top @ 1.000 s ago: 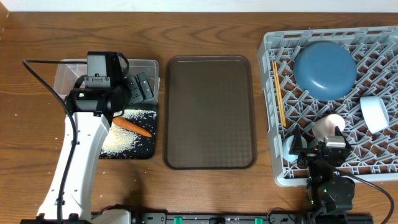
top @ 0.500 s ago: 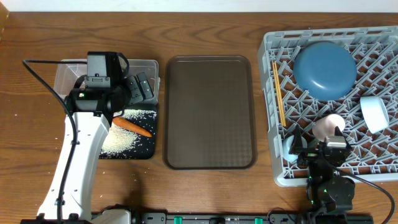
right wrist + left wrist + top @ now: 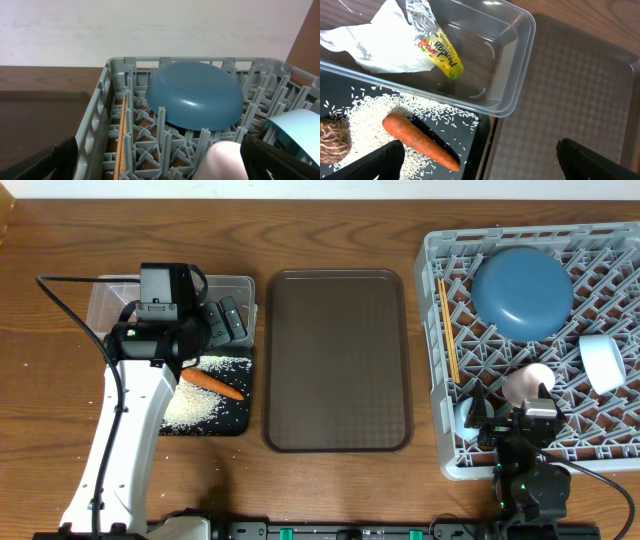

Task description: Sort waste into correct bins and load items into the dishwasher rack

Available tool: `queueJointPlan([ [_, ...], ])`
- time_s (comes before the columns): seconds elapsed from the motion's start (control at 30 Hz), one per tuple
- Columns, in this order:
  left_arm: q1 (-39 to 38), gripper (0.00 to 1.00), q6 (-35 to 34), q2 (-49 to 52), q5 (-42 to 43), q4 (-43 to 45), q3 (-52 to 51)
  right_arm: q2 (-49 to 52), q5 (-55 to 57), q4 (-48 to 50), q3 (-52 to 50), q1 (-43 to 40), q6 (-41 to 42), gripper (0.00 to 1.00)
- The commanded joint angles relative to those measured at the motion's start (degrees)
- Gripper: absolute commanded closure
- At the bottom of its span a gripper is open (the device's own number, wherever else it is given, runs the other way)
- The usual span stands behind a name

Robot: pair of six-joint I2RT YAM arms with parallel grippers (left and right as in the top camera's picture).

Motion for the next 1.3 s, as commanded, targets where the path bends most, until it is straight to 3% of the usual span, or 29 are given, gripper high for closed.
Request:
queueJointPlan([
  [0.0,0.11,0.02,0.22,0.28,-0.28,-0.17,-0.24,-0.42,0.61,-0.09,-0.11,0.5,0.79,0.01],
  [0.3,0.26,0.02,0.22,-1.9,-0.31,-0.37,-0.26,-0.42,0.61,-0.09,-0.11,0.5,0.79,0.01],
  [0.63,0.2,0.02,0.22,-20.39,-0.31,-0.33,-2.23,-0.42,0.61,-0.09,-0.11,0.5,0.79,0.01],
  [1.1,0.22,0.02,0.22,-52.06,-0.35,12.33,-32.52,-0.42,0.61,-0.09,-0.11,0.5,0.79,0.01],
  [1.27,0.2,0.02,0.22,-58.05,-0.31,22.86,-43.34,-0.42,0.61,-0.09,-0.11,0.5,0.79,0.01],
])
